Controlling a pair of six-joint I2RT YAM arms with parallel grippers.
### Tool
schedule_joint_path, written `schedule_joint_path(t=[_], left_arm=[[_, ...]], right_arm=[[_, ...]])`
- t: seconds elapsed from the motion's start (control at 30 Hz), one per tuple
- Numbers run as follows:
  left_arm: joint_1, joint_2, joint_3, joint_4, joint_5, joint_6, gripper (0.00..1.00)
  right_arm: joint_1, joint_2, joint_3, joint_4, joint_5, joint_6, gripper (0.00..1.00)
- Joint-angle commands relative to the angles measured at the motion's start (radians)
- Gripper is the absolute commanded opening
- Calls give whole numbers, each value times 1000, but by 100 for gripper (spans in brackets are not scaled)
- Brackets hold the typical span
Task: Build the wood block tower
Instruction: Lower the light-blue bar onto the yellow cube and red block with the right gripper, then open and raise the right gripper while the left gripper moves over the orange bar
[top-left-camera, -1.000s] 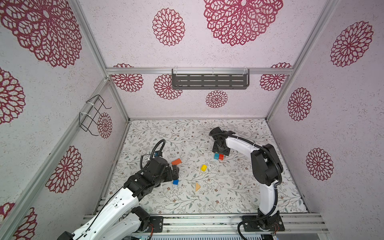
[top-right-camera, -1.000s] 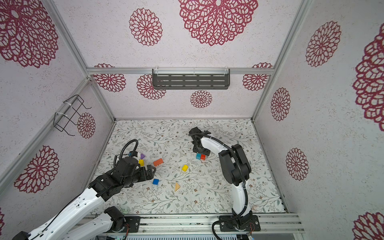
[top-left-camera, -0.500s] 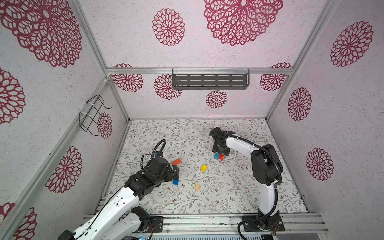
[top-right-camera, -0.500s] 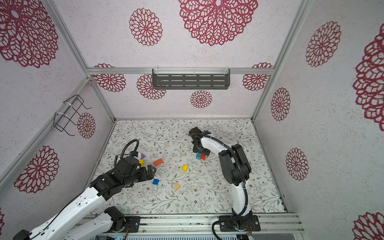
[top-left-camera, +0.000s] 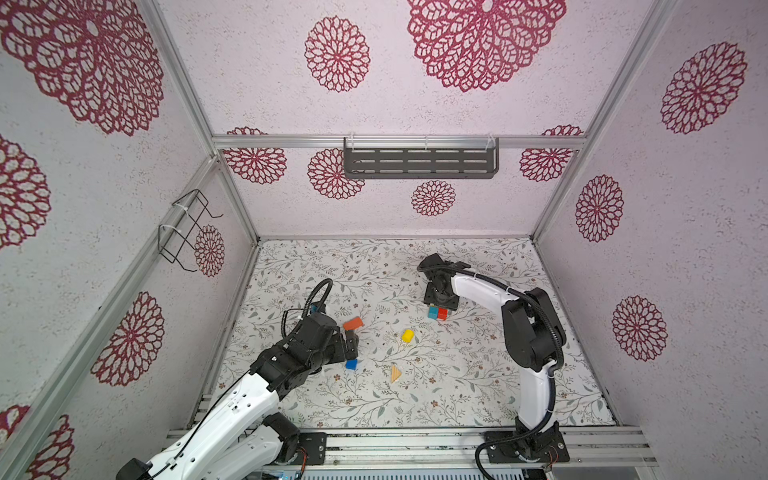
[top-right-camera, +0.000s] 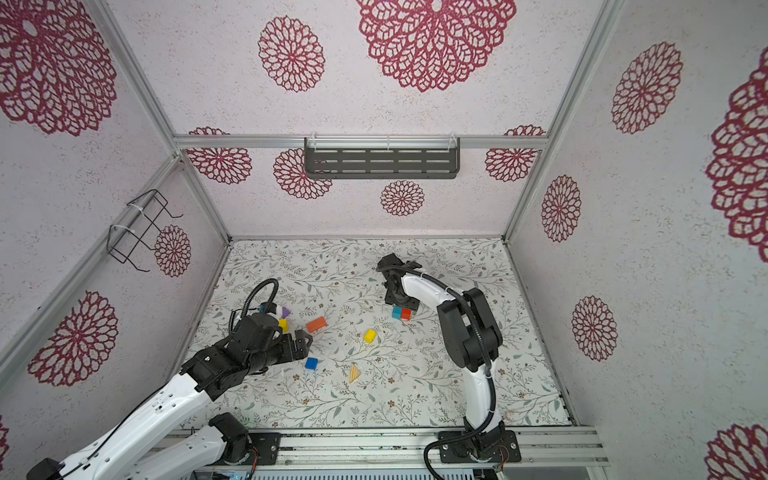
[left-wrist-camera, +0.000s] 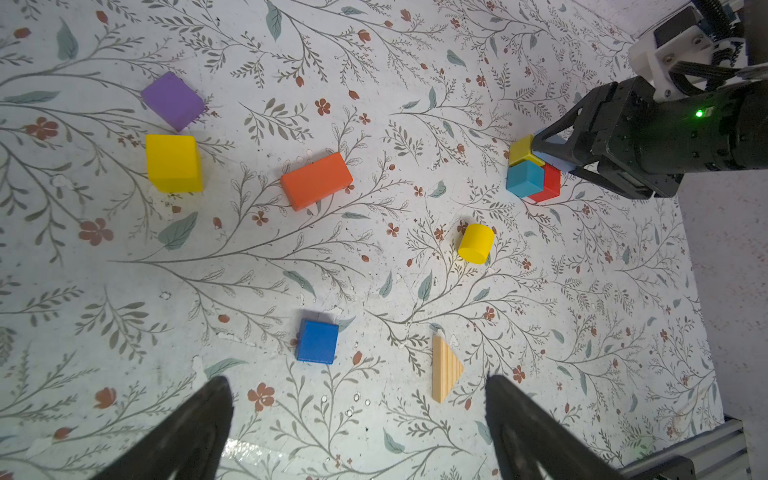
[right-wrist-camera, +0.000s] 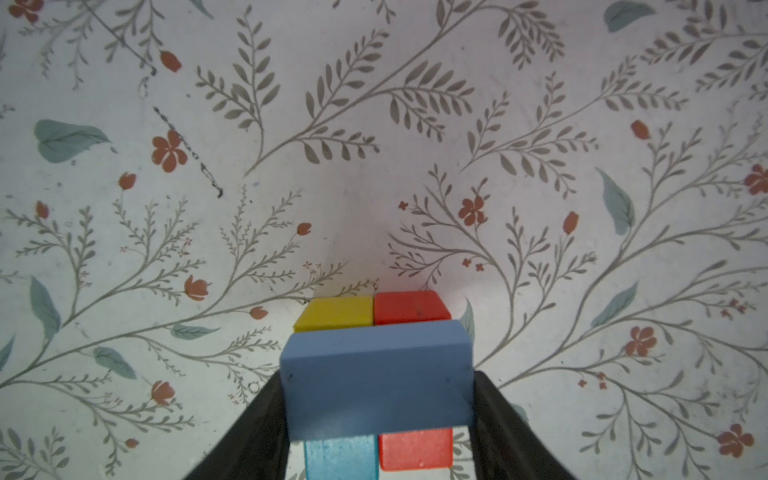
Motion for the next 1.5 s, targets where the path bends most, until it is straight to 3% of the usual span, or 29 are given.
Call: schedule_joint_path(t=[0.0, 0.37, 0.67, 0.93, 1.1, 1.23, 1.33, 1.47], left_arm=[[-3, 3, 13, 18, -19, 2, 97], [-4, 12, 41, -29, -45, -1, 97], [-4, 31, 62, -56, -85, -8, 97], [2, 107, 137, -127, -149, 13, 99], [23, 181, 177, -156, -160, -9, 83], [43, 254, 208, -172, -159, -50, 80], [48, 329, 234, -159, -155, -69, 82], [49, 461, 283, -137, -153, -79, 94]], right_arm=[[-3, -27, 17, -2, 0, -9, 62], [2, -58, 11, -29, 5, -42, 68], [8, -105, -25, -20, -4, -93, 80], [7, -230, -98, 29, 5, -141, 85], [4, -358, -206, 102, -6, -191, 88], [-15, -456, -300, 159, -33, -239, 89], [-28, -522, -367, 199, -69, -272, 90], [-38, -598, -453, 252, -109, -299, 91]])
